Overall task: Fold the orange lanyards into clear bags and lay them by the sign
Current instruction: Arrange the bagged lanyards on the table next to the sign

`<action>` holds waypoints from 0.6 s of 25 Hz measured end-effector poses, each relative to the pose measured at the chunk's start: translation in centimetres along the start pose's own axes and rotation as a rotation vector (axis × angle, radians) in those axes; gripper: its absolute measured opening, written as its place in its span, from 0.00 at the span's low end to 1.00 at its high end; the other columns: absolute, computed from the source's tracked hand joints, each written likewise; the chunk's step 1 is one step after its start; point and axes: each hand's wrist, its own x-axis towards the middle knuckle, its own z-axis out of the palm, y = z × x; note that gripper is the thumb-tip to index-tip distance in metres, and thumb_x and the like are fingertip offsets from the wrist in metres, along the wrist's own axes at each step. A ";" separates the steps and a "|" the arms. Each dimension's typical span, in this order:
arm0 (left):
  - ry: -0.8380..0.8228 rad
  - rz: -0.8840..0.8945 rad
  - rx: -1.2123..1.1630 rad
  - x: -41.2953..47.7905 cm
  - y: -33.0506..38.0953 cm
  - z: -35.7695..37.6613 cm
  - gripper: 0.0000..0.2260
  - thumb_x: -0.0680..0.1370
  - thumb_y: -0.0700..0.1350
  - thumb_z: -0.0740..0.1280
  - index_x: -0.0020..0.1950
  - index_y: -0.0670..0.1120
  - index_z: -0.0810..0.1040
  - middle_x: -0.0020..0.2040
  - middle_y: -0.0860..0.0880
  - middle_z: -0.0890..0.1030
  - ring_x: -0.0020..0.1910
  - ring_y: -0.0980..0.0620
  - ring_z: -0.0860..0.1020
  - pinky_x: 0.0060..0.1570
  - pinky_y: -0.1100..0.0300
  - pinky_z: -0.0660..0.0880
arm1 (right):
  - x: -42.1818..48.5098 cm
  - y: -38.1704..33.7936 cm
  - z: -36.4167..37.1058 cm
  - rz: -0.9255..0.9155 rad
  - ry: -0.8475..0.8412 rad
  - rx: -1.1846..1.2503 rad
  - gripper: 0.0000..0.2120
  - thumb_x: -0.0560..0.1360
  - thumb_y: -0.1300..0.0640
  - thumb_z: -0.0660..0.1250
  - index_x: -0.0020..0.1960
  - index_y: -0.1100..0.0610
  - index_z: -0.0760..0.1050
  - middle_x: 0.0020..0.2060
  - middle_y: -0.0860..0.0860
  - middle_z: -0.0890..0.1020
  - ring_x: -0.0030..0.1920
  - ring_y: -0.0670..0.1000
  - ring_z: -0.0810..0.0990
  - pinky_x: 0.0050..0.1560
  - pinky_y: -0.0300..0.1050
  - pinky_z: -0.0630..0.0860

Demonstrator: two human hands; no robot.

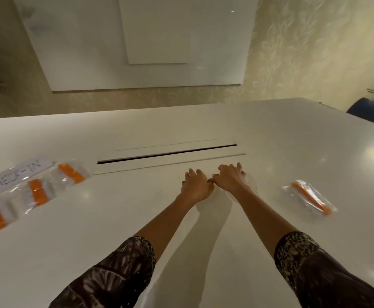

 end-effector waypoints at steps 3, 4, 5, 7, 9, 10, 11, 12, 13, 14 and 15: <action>-0.020 0.063 -0.003 -0.1 4.3 2.1 0.23 0.80 0.56 0.57 0.65 0.38 0.68 0.67 0.36 0.67 0.65 0.38 0.68 0.62 0.44 0.69 | -0.2 5.2 -1.4 0.056 0.004 0.013 0.19 0.77 0.49 0.61 0.63 0.57 0.74 0.67 0.62 0.71 0.75 0.64 0.52 0.69 0.58 0.58; -0.029 0.083 -0.006 -0.1 5.8 2.7 0.23 0.80 0.57 0.57 0.64 0.39 0.68 0.65 0.37 0.69 0.63 0.39 0.71 0.61 0.45 0.70 | -0.3 6.8 -2.0 0.076 0.008 0.012 0.18 0.76 0.50 0.61 0.63 0.57 0.74 0.67 0.62 0.71 0.75 0.64 0.53 0.68 0.58 0.59; -0.037 0.103 -0.007 -0.1 7.2 3.4 0.23 0.80 0.57 0.57 0.63 0.39 0.69 0.63 0.38 0.71 0.61 0.39 0.72 0.60 0.46 0.71 | -0.4 8.4 -2.4 0.096 0.013 0.010 0.18 0.76 0.50 0.61 0.62 0.57 0.74 0.66 0.61 0.72 0.74 0.64 0.54 0.68 0.58 0.60; -0.044 0.147 -0.015 -0.3 9.9 4.7 0.21 0.79 0.56 0.59 0.61 0.39 0.70 0.61 0.39 0.74 0.58 0.40 0.74 0.57 0.46 0.73 | -0.7 11.2 -3.4 0.126 0.025 0.011 0.18 0.75 0.51 0.62 0.62 0.57 0.75 0.66 0.61 0.72 0.74 0.63 0.55 0.67 0.58 0.60; -0.054 0.199 -0.026 -0.7 12.5 6.1 0.21 0.79 0.56 0.60 0.60 0.40 0.71 0.59 0.40 0.76 0.56 0.40 0.76 0.57 0.47 0.74 | -1.1 13.8 -4.5 0.156 0.050 0.022 0.18 0.74 0.53 0.62 0.62 0.57 0.74 0.65 0.60 0.73 0.73 0.63 0.56 0.67 0.58 0.60; -0.060 0.221 -0.028 -0.8 13.6 6.6 0.20 0.78 0.56 0.60 0.61 0.41 0.71 0.58 0.40 0.76 0.56 0.40 0.76 0.57 0.47 0.74 | -1.3 14.9 -5.0 0.173 0.074 0.036 0.18 0.74 0.54 0.62 0.62 0.57 0.74 0.64 0.59 0.73 0.72 0.63 0.58 0.66 0.57 0.61; -0.065 0.240 -0.026 -1.0 14.7 7.1 0.20 0.78 0.55 0.61 0.61 0.41 0.71 0.58 0.41 0.77 0.56 0.41 0.76 0.57 0.46 0.74 | -1.6 16.1 -5.6 0.194 0.104 0.054 0.17 0.74 0.55 0.61 0.62 0.57 0.74 0.63 0.59 0.74 0.70 0.62 0.59 0.65 0.56 0.61; -0.066 0.252 -0.023 -1.2 15.6 7.6 0.20 0.78 0.55 0.61 0.61 0.41 0.71 0.58 0.41 0.77 0.57 0.41 0.76 0.57 0.47 0.74 | -1.8 17.0 -6.1 0.213 0.129 0.071 0.17 0.74 0.55 0.61 0.62 0.57 0.73 0.61 0.58 0.75 0.69 0.61 0.62 0.64 0.55 0.63; -0.068 0.262 -0.023 -1.4 16.5 8.0 0.20 0.78 0.55 0.61 0.62 0.42 0.71 0.58 0.41 0.77 0.57 0.41 0.76 0.57 0.47 0.74 | -2.1 18.0 -6.5 0.235 0.145 0.084 0.17 0.74 0.56 0.61 0.63 0.56 0.73 0.60 0.57 0.76 0.67 0.61 0.64 0.62 0.54 0.64; -0.070 0.269 -0.026 -1.6 17.3 8.3 0.21 0.77 0.56 0.62 0.62 0.42 0.71 0.58 0.42 0.77 0.57 0.41 0.76 0.57 0.48 0.74 | -2.5 19.0 -6.8 0.257 0.149 0.098 0.18 0.74 0.56 0.60 0.63 0.56 0.73 0.60 0.57 0.76 0.65 0.60 0.65 0.60 0.53 0.65; -0.073 0.274 -0.029 -1.8 17.9 8.6 0.21 0.77 0.55 0.62 0.62 0.42 0.71 0.58 0.42 0.77 0.57 0.41 0.76 0.55 0.50 0.74 | -2.7 20.0 -7.0 0.278 0.143 0.116 0.18 0.74 0.56 0.60 0.63 0.56 0.73 0.60 0.57 0.76 0.64 0.60 0.67 0.59 0.53 0.66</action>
